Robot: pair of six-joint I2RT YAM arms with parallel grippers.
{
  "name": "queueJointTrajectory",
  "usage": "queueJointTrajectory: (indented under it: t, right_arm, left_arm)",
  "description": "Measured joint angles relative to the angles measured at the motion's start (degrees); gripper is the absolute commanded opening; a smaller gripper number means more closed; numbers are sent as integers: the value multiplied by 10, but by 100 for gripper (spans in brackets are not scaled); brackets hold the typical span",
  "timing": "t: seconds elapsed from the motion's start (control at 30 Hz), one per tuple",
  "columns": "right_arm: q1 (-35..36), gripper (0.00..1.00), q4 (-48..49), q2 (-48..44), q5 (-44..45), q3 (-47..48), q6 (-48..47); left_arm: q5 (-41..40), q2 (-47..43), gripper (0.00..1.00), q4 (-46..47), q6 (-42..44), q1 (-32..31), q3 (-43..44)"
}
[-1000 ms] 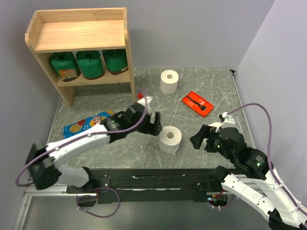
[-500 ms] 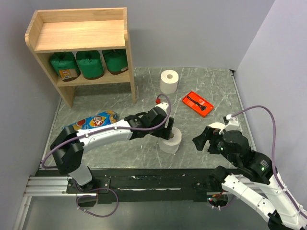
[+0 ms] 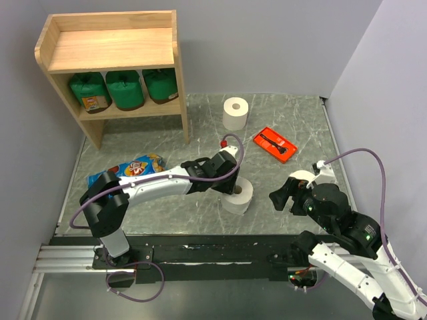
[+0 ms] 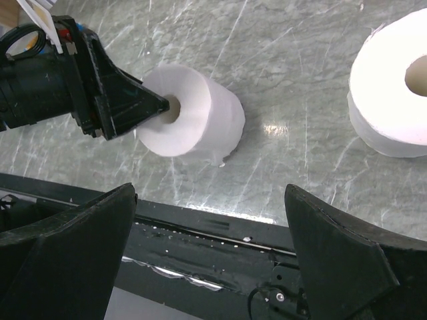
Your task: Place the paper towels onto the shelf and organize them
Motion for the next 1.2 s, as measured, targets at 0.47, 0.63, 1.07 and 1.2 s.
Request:
queueJointTrajectory:
  t: [0.47, 0.63, 1.07, 1.2]
  right_arm:
    - [0, 99, 0, 0, 0, 0, 0]
    - [0, 99, 0, 0, 0, 0, -2]
    - [0, 99, 0, 0, -3, 17, -5]
    - [0, 99, -2, 1, -3, 25, -4]
  left_arm:
    - [-34, -33, 27, -114, 1, -2, 42]
    - [-72, -139, 26, -202, 5, 28, 100]
    - [-148, -271, 25, -329, 112, 321, 462]
    - [-137, -204, 26, -344, 140, 389, 579]
